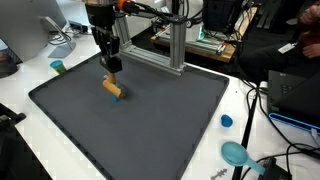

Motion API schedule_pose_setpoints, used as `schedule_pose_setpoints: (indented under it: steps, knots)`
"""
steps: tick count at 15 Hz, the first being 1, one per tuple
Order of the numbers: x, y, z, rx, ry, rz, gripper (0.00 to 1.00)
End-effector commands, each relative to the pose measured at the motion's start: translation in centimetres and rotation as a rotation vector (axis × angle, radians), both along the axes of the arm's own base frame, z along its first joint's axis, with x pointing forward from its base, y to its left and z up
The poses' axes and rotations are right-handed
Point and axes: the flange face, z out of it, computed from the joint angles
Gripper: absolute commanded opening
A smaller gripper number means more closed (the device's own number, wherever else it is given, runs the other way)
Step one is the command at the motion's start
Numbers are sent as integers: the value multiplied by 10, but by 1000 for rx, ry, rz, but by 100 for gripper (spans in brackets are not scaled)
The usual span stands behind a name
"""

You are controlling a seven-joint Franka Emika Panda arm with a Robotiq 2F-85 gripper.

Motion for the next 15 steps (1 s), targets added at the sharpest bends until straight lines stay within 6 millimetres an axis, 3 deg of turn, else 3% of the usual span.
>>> schedule_pose_setpoints:
  steps: [1,9,15]
  knots:
    - [4,-4,-2,6,-1,-3,21]
    - [13,-3,-13,4,19,5,21]
    - [-6,13,19,-35,16,26,21]
